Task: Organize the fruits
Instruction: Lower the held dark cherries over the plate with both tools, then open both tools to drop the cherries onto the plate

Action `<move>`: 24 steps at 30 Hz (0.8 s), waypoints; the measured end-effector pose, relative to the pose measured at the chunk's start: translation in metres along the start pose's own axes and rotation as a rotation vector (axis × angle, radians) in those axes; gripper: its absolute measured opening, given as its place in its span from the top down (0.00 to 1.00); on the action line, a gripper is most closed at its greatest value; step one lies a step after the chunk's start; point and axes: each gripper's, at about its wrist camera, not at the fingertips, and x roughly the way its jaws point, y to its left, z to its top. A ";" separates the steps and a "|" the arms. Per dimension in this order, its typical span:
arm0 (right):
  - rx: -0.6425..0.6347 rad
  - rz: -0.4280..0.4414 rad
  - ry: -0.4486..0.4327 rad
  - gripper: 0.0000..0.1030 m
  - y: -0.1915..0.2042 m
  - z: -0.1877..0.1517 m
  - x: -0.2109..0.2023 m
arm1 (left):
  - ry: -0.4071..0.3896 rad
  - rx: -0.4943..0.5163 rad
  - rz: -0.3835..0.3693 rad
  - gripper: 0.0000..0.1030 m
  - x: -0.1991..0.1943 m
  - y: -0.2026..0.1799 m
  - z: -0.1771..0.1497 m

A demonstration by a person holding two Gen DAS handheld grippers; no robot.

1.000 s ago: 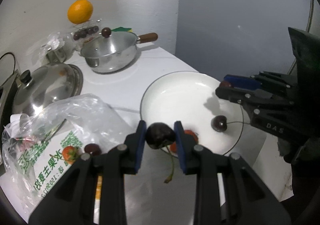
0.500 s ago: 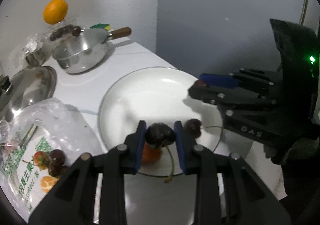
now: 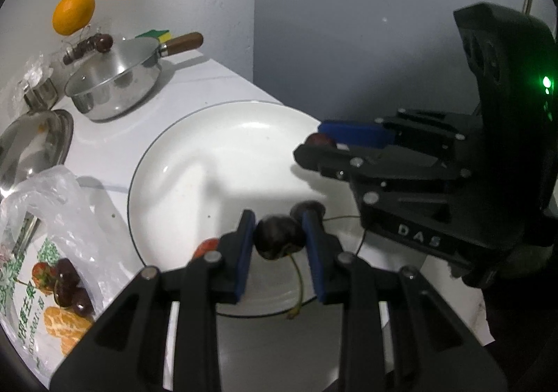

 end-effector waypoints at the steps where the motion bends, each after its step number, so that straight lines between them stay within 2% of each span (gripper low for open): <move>1: -0.002 0.002 0.002 0.70 0.001 0.000 0.000 | 0.002 0.000 -0.001 0.72 0.001 0.000 0.000; 13: 0.009 0.005 0.013 0.70 -0.002 0.000 0.002 | 0.008 -0.025 0.005 0.70 0.000 0.003 0.000; 24: 0.017 -0.003 0.028 0.70 0.001 -0.001 0.002 | -0.018 -0.038 0.018 0.64 -0.012 0.005 -0.002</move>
